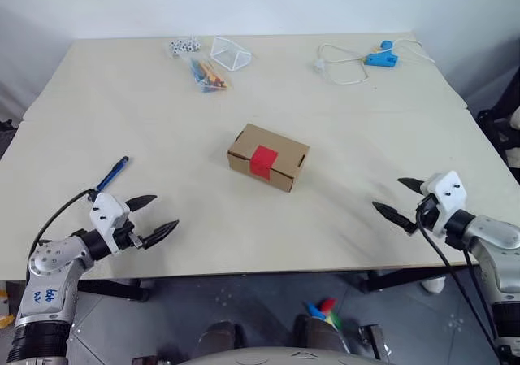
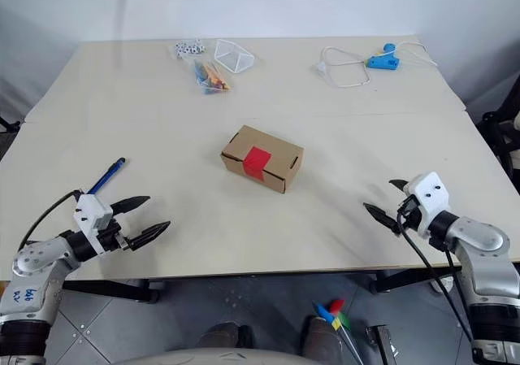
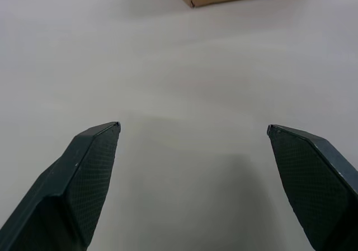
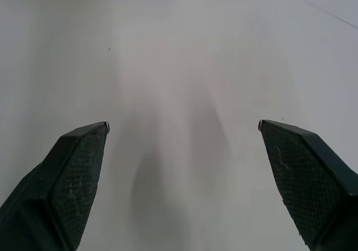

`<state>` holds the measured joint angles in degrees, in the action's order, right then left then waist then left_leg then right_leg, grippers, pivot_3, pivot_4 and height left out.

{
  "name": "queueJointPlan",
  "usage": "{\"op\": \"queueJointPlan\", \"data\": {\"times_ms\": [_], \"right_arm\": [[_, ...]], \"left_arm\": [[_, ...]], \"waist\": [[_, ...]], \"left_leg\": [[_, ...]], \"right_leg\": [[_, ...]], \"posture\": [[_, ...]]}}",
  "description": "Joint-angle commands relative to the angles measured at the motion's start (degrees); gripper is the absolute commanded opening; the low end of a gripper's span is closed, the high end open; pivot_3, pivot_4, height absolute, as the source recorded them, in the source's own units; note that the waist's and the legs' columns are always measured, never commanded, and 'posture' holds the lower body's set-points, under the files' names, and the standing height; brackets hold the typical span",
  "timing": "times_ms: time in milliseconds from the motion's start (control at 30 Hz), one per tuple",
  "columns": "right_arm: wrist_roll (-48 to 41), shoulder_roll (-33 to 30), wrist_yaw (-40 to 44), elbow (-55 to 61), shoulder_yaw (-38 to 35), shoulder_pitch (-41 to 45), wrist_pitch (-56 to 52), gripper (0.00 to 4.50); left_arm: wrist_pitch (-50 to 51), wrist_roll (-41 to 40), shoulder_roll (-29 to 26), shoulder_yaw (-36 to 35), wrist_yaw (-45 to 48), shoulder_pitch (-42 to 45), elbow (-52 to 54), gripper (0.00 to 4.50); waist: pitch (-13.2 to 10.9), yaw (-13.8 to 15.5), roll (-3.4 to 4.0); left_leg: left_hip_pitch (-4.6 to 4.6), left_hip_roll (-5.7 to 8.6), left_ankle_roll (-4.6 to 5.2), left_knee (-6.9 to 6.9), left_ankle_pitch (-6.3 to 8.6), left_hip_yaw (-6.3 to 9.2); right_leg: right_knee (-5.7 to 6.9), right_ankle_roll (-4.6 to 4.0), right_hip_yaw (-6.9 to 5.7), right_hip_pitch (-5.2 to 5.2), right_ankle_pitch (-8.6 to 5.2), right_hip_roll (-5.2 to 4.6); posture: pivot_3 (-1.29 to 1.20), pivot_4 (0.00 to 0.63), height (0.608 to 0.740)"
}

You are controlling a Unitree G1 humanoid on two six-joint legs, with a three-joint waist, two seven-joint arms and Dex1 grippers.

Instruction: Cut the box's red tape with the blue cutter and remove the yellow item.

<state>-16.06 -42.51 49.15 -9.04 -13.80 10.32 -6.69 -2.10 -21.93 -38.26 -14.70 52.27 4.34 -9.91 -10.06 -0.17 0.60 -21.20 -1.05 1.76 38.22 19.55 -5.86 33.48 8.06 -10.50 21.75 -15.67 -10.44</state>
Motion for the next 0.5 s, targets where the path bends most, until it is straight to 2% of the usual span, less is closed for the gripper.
{"op": "queueJointPlan", "data": {"times_ms": [33,100,333,500], "right_arm": [[-1.1,-1.5,0.4,1.9,-2.1,-0.3,0.0,4.5],[-1.1,-1.5,0.4,2.0,-2.1,-0.2,-0.1,4.5],[-2.1,-1.6,0.1,4.6,-3.0,-1.7,-2.3,4.5],[0.8,-2.8,-5.0,6.8,-2.7,-1.9,-7.7,4.5]], "left_arm": [[-4.3,1.3,-0.6,-1.0,0.7,0.9,-1.4,4.47],[-5.1,2.4,-0.9,-1.2,-0.4,1.7,-2.8,4.47],[2.1,1.6,-1.3,-1.3,-3.4,2.8,0.7,4.47],[6.7,4.9,-2.2,0.4,-7.3,6.8,-1.3,4.47]], "waist": [[0.0,0.0,0.0],[0.0,0.0,0.0],[0.0,0.0,-0.01],[0.0,0.2,-0.02]], "left_leg": [[0.0,0.0,0.0,0.0,0.0,0.0],[0.01,0.01,-0.01,0.0,-0.01,0.0],[0.0,0.03,-0.02,0.01,-0.02,0.0],[-0.01,0.04,-0.01,0.08,-0.03,0.0]], "right_leg": [[0.0,0.0,0.0,0.0,0.0,0.0],[0.0,0.0,0.0,0.0,0.0,0.02],[0.02,0.0,0.01,0.0,0.0,0.01],[0.05,0.0,0.02,0.0,0.0,0.01]], "posture": [[0.0,0.15,0.74],[0.0,0.15,0.74],[0.0,0.15,0.74],[0.0,0.15,0.74]]}}
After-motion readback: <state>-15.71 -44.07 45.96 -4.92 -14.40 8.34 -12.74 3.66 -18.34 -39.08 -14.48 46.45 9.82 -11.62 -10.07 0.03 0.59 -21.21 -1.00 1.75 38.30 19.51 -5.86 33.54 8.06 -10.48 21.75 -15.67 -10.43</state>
